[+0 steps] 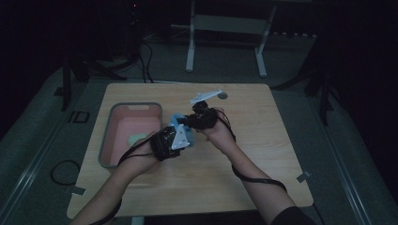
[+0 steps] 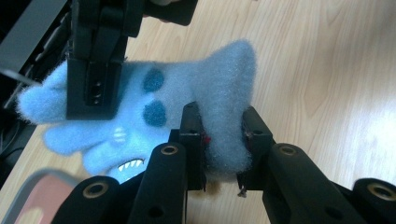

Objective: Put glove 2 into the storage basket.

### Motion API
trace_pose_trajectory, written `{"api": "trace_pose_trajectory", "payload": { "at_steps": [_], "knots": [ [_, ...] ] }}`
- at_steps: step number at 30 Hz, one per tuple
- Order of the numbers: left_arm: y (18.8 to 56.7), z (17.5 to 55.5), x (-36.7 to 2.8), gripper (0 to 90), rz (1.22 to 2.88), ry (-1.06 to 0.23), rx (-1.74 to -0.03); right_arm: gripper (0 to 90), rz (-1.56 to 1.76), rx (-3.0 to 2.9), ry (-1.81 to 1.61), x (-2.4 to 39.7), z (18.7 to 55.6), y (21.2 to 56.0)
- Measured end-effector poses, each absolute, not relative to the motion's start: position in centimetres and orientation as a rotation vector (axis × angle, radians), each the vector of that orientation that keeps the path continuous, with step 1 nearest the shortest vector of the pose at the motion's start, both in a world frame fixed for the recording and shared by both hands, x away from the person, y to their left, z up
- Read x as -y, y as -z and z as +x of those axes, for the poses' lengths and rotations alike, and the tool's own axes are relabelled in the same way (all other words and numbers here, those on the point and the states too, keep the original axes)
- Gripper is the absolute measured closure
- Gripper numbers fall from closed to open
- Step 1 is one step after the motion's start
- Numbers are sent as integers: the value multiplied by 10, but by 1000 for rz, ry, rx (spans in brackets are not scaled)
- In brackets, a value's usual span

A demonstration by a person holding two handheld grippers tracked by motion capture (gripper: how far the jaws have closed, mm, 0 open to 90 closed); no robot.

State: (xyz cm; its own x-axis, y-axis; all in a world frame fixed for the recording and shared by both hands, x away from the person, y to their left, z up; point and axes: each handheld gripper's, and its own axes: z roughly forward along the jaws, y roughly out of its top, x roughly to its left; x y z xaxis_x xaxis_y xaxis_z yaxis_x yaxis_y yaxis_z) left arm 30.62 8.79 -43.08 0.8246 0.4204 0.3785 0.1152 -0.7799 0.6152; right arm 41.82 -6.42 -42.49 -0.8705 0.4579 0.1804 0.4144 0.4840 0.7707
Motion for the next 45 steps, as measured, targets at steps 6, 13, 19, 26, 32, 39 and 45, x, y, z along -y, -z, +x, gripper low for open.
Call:
{"api": "trace_pose_trajectory", "payload": {
  "at_steps": [6,13,19,26,32,39,45],
  "knots": [
    [437,303,-108,761,2419,-681,-434,825,759,-2685,-1365,44,418,428],
    [442,300,-133,761,2417,-680,-487,825,715,-2720,-1345,9,417,432],
    [442,296,-155,761,2431,-684,-531,825,680,-2741,-1342,-18,416,434],
    [444,291,-184,760,2449,-669,-547,824,662,-2770,-1360,-49,415,441],
    [452,293,-209,760,2456,-659,-580,824,667,-2772,-1395,-73,416,448],
    [474,303,-214,759,2458,-609,-616,823,699,-2785,-1356,-84,422,466],
    [488,311,-215,756,2482,-559,-642,821,730,-2813,-1267,-87,428,487]
  ]
}}
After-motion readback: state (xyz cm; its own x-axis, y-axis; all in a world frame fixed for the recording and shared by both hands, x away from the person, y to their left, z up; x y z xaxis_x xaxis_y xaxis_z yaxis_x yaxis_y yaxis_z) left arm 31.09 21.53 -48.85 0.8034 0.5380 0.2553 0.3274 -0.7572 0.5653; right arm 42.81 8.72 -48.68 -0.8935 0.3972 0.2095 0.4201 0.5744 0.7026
